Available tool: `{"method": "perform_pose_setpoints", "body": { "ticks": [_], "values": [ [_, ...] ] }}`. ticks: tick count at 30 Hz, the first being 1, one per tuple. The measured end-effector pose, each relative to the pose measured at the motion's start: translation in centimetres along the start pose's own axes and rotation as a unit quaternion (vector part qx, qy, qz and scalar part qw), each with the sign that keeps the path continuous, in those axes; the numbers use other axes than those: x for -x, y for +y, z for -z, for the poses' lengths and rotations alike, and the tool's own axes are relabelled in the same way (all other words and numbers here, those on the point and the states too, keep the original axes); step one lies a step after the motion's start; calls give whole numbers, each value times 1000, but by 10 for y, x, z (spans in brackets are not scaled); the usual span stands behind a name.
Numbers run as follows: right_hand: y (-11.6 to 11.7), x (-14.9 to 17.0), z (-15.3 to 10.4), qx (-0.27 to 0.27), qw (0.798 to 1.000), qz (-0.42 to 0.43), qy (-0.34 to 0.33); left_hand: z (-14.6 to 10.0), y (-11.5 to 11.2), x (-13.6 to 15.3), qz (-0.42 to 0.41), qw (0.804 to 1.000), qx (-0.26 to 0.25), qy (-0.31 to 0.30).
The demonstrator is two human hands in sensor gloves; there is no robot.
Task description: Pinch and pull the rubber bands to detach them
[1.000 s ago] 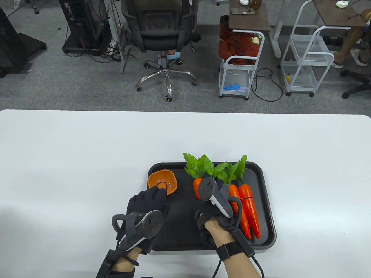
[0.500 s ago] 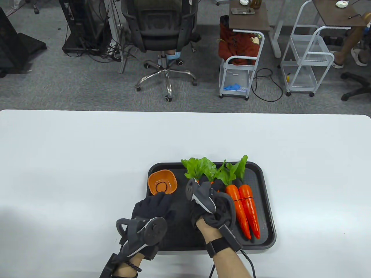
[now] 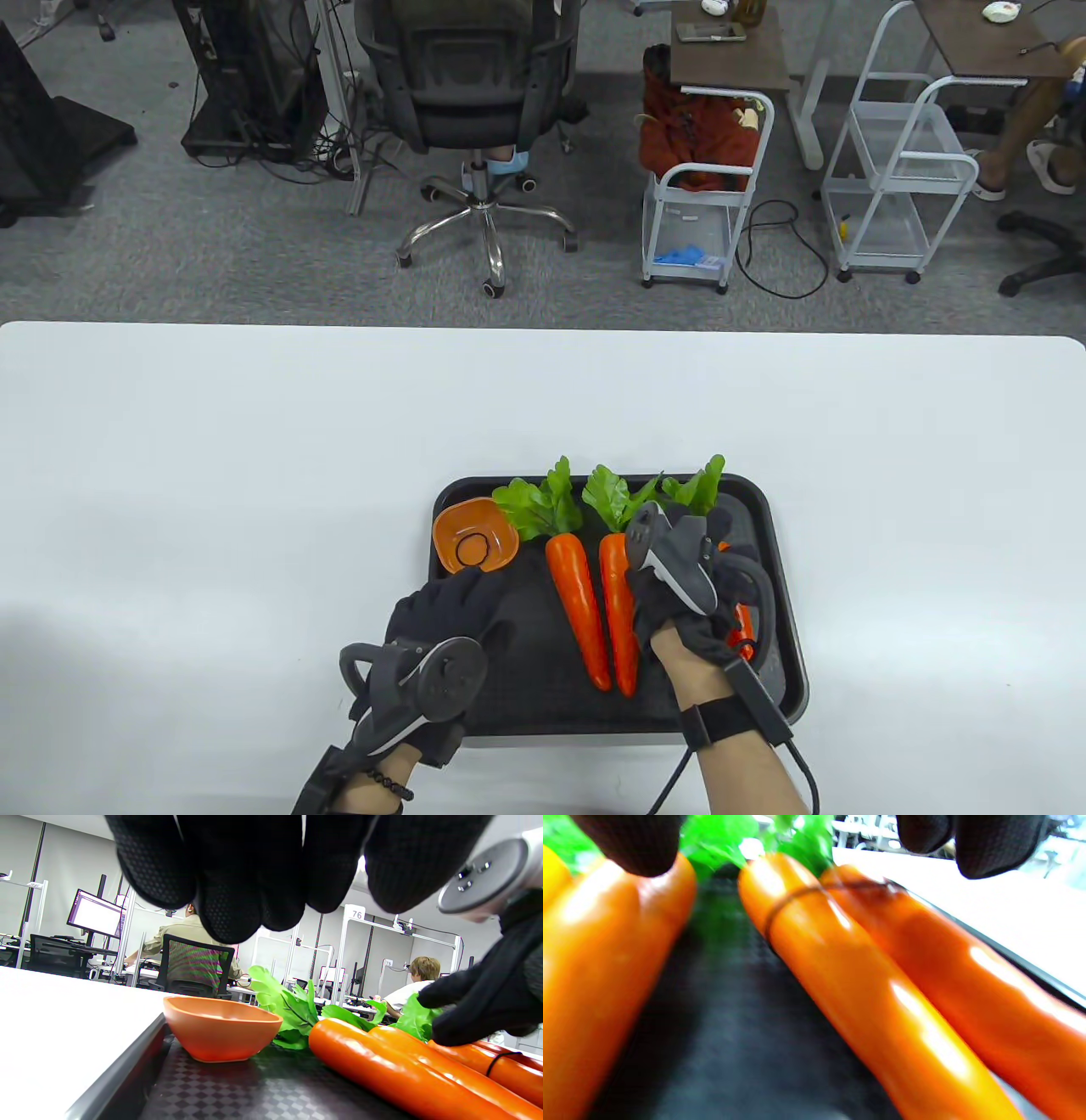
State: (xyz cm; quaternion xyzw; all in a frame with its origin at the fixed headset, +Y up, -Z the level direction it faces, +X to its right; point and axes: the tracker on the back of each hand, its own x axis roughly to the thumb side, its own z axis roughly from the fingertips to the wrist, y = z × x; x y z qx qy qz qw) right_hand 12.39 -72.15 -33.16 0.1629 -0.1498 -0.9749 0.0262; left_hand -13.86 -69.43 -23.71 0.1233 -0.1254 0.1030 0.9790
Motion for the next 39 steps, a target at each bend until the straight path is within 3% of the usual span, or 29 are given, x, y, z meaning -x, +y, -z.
{"method": "perform_pose_setpoints", "body": {
  "ticks": [5, 9, 17, 20, 27, 31, 36, 39],
  "values": [
    [18, 10, 8, -17, 1000, -11, 6, 1, -3, -2, 3, 1000, 8, -3],
    [31, 17, 12, 3, 999, 40, -1, 1, -7, -4, -7, 1000, 19, -3],
    [26, 32, 7, 23, 990, 131, -40, 1, -11, -8, -19, 999, 30, -3],
    [19, 39, 1, 33, 978, 197, -63, 1, -12, -8, -29, 999, 34, 0],
    [2, 51, -20, 67, 933, 331, -125, 2, -15, -8, -65, 997, 31, 4],
    [-2, 50, -35, 72, 892, 413, -170, 1, -17, -9, -96, 995, 26, 7],
    [5, 37, -49, 40, 824, 515, -233, 0, -16, -10, -131, 991, 16, 4],
    [8, 32, -55, 42, 806, 532, -256, -1, -16, -11, -147, 989, 10, -4]
  ]
}}
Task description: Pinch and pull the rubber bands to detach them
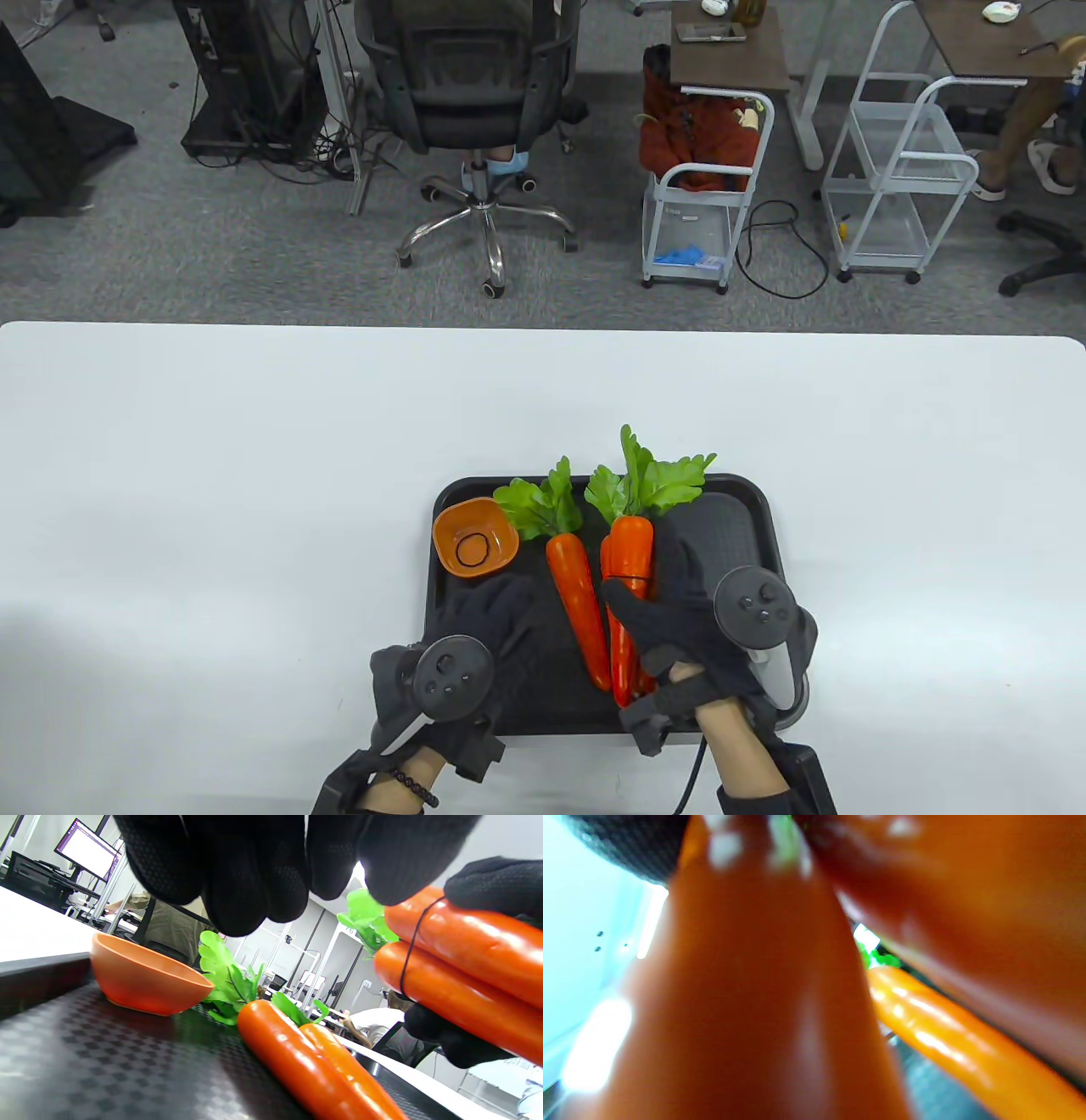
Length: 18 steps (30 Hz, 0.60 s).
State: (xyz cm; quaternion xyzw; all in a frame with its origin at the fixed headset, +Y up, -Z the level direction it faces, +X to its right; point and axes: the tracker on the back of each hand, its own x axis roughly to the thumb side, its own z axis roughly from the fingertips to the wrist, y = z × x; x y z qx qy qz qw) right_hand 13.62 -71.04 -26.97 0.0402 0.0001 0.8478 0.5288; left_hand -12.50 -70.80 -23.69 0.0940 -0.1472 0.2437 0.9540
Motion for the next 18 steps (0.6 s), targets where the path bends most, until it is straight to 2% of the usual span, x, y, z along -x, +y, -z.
{"method": "perform_pose_setpoints", "body": {
  "ticks": [7, 13, 18],
  "values": [
    [21, 0, -6, -65, 992, 103, -34, -1, -2, -5, -44, 998, 4, -35],
    [44, 6, -8, -147, 960, 237, -38, -3, -3, -7, -78, 996, -6, -54],
    [53, 9, -9, -177, 945, 273, -46, -7, 1, -6, -93, 993, -44, -58]
  ]
}}
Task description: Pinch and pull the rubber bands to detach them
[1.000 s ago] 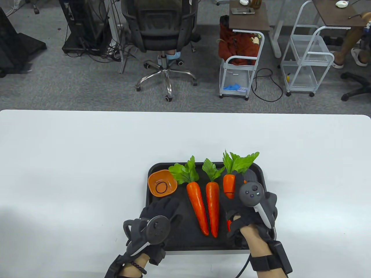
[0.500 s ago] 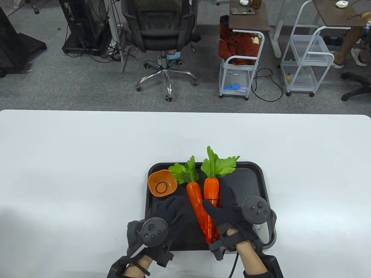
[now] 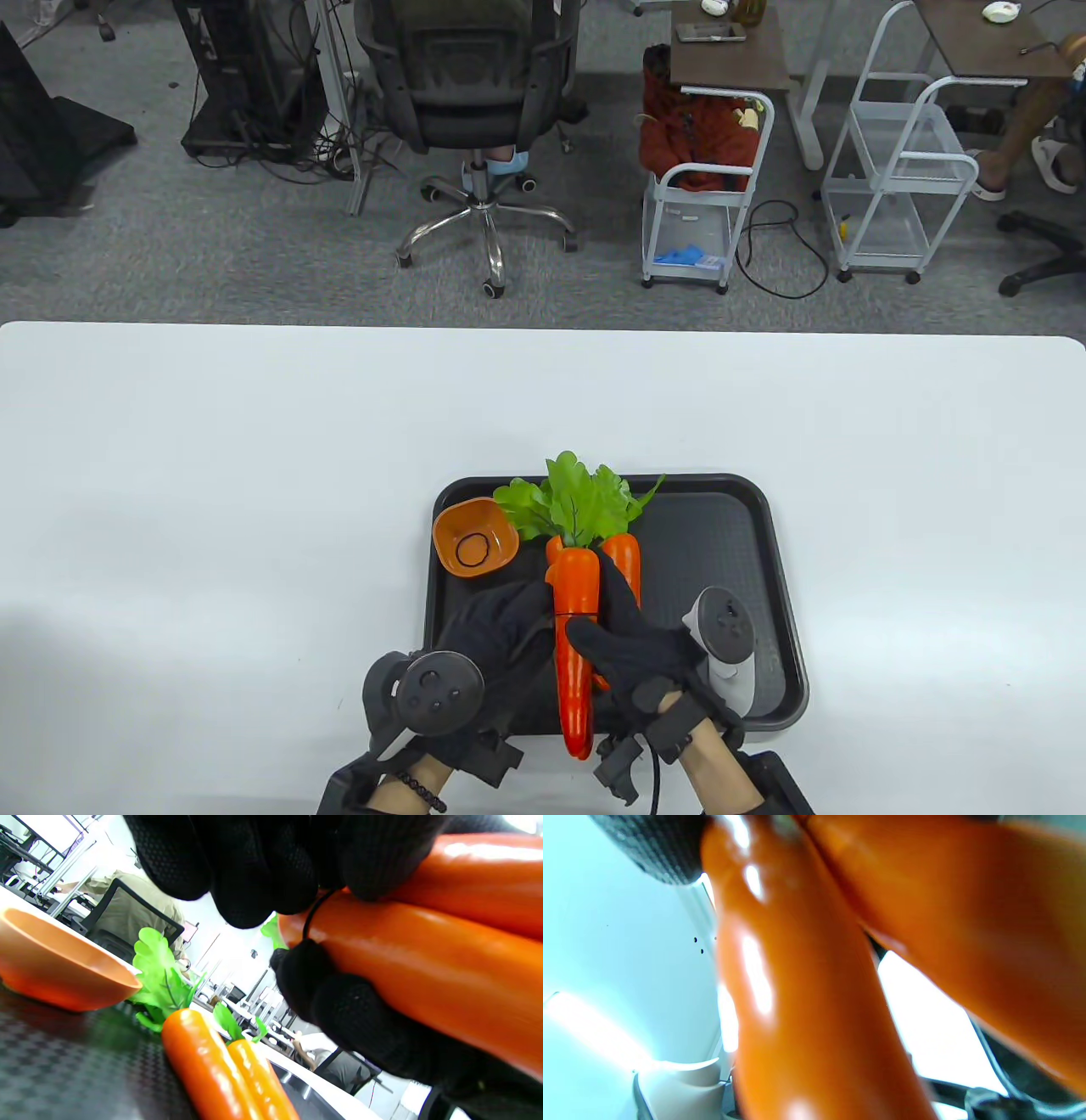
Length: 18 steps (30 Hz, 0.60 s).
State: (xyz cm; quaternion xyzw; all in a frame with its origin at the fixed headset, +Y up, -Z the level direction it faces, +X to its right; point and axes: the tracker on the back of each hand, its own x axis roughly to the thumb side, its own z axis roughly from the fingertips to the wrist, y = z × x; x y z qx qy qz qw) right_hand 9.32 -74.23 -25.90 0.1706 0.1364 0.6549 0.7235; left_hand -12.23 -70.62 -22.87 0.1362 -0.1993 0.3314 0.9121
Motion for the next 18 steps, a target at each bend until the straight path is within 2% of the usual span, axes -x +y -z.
{"method": "perform_pose_setpoints", "body": {
  "ticks": [2, 10, 18],
  "values": [
    [2, 4, 0, 1, 1000, 25, -3, -1, 0, -1, 10, 1000, -13, -9],
    [-6, 19, -2, 32, 991, 129, 20, -2, -3, -13, 54, 997, 8, -63],
    [-14, 22, -1, 28, 992, 120, 2, -4, -6, -21, 74, 993, 17, -88]
  ]
}}
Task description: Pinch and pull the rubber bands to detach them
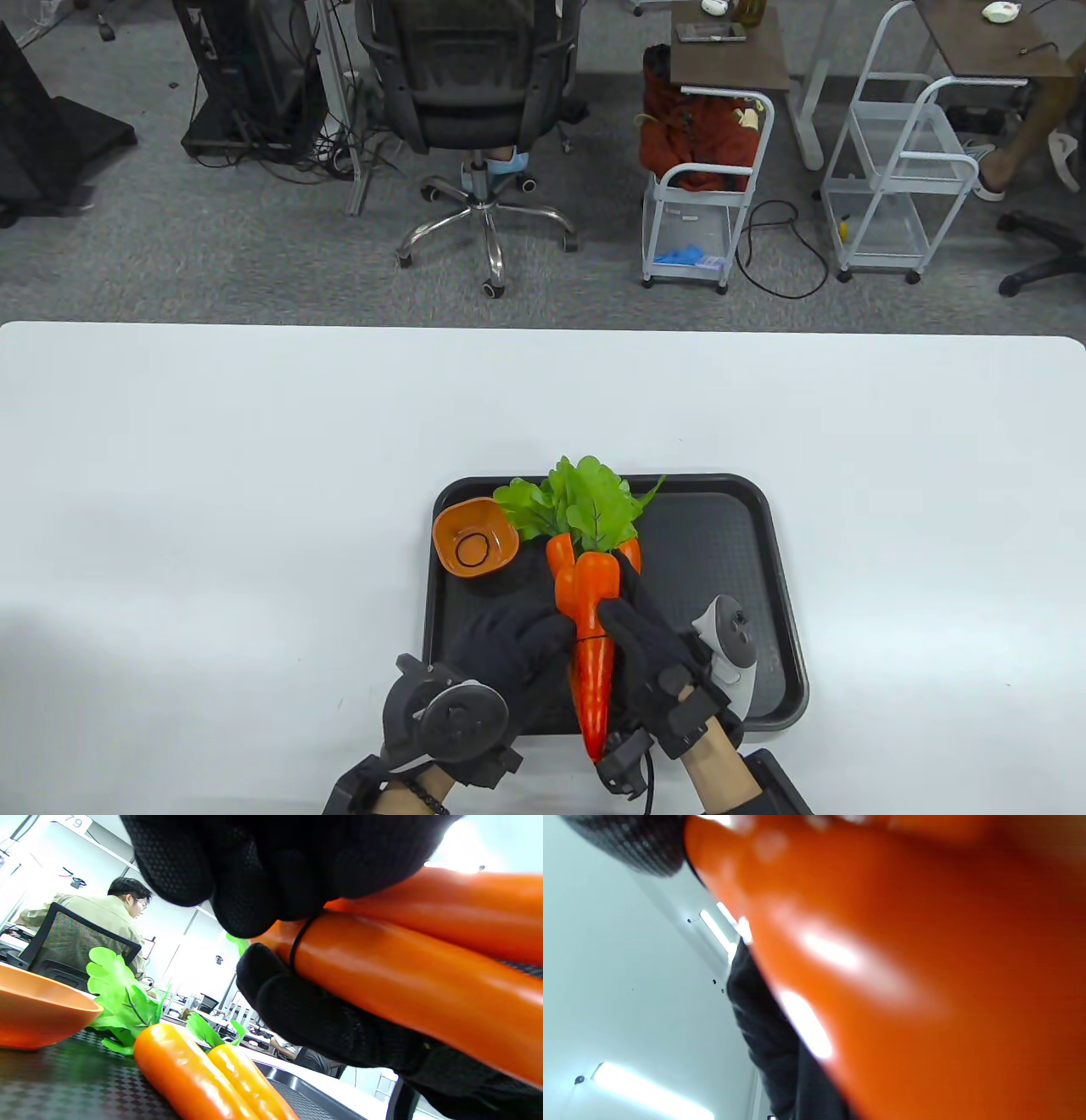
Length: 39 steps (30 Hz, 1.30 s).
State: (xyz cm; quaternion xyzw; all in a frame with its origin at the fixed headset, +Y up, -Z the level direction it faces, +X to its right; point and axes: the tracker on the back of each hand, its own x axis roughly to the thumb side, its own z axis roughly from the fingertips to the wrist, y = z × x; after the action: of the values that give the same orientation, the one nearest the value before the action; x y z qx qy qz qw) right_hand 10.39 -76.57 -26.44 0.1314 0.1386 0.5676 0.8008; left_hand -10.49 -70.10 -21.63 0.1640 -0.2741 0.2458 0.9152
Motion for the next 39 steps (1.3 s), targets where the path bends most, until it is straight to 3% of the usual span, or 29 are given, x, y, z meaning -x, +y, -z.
{"method": "perform_pose_setpoints", "body": {
  "ticks": [4, 10, 29, 39],
  "values": [
    [-5, 0, 2, 16, 999, 22, -35, 0, -3, -7, 24, 1000, 8, -14],
    [-6, 1, 2, 11, 999, 15, -32, 0, -4, -11, 35, 999, 13, -23],
    [-39, -7, -2, 106, 989, 63, -76, 0, -11, -31, 78, 990, 76, -92],
    [-45, -13, -4, 114, 988, 54, -86, 45, 27, 18, 121, 991, 63, -1]
  ]
}}
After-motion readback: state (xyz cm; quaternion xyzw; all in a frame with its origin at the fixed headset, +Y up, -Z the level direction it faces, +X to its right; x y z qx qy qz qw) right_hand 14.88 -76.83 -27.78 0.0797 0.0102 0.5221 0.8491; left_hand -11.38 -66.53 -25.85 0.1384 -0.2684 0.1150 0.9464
